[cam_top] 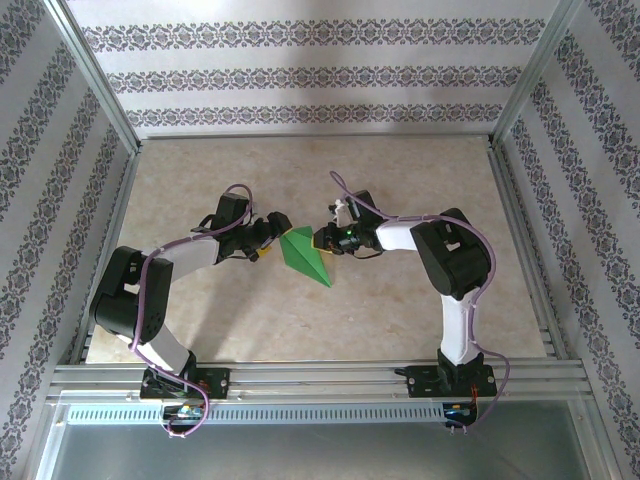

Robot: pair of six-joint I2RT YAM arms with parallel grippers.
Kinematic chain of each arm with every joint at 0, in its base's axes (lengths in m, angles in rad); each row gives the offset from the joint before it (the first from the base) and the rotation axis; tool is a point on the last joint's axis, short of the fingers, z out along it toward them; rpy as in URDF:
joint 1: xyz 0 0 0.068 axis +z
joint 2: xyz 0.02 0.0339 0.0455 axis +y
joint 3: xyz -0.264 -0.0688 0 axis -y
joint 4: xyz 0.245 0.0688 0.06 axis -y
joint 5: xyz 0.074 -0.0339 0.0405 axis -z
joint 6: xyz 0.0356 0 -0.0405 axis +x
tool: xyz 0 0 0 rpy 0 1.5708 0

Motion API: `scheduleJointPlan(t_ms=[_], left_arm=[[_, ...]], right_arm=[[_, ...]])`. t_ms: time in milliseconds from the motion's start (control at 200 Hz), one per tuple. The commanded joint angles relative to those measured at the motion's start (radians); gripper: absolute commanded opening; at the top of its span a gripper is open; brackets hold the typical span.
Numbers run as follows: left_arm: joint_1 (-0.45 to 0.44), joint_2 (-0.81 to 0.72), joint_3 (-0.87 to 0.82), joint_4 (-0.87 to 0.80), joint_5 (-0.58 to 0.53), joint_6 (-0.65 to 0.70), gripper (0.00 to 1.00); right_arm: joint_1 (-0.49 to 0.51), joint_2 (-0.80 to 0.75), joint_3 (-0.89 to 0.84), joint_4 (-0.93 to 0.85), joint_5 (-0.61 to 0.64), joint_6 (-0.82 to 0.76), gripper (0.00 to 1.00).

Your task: Fold a paper plane with a square sheet of paper (pick it up from the middle)

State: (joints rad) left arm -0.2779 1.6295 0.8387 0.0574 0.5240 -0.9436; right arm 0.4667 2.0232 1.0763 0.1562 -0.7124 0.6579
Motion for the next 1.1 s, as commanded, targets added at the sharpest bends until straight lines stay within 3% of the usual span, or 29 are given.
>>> scheduleJointPlan(t_ms=[0, 185, 385, 829, 944, 1094], left_arm=[[0.017, -0.026, -0.001, 0.048, 0.029, 0.017, 0.92], [0.029, -0.046, -0.005, 0.057, 0.048, 0.017, 0.92], [0.045, -0.076, -0.013, 0.13, 0.125, -0.009, 0.93], [-0.012, -0.034, -0.042, 0.606, 0.302, -0.198, 0.92], [-0.032, -0.012, -0.035, 0.673, 0.322, -0.218, 0.87], [-0.041, 0.017, -0.029, 0.7, 0.343, -0.224, 0.73]], right_arm=[[0.004, 0.006, 0.015, 0.04, -0.051, 0.003, 0.19], [0.0, -0.038, -0.018, 0.122, -0.082, 0.025, 0.09], [-0.003, -0.126, -0.064, 0.212, -0.062, 0.078, 0.06], [-0.025, -0.327, -0.197, 0.514, 0.049, 0.403, 0.07], [-0.034, -0.342, -0.218, 0.579, 0.054, 0.474, 0.07], [-0.048, -0.342, -0.23, 0.64, 0.036, 0.539, 0.08]])
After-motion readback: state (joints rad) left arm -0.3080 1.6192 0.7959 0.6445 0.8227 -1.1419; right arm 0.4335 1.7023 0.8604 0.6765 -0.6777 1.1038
